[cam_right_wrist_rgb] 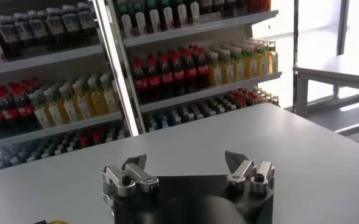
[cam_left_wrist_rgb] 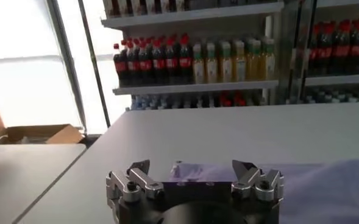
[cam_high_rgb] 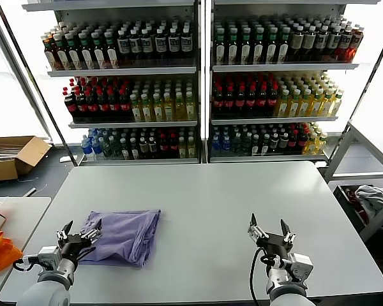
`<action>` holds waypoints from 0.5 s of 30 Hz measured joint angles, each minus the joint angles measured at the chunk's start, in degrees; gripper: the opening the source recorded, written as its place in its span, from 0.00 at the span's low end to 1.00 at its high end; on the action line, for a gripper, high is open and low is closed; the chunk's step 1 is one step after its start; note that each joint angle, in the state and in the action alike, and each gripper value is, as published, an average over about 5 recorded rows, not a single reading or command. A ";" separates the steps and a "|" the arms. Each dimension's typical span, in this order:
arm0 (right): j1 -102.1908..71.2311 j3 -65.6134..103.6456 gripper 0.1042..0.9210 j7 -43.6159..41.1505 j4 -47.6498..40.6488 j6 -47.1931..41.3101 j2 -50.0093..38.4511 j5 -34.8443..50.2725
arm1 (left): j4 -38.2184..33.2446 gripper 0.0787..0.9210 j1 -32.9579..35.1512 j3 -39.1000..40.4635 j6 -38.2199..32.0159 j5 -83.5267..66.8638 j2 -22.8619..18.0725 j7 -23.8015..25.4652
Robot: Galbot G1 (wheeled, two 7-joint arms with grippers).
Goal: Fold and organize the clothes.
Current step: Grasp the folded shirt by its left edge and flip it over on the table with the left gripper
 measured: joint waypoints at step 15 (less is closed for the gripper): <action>-1.02 -0.29 0.88 -0.09 0.23 0.22 0.53 -0.54 | 4.59 0.88 -0.48 -0.79 1.23 -7.83 0.94 1.85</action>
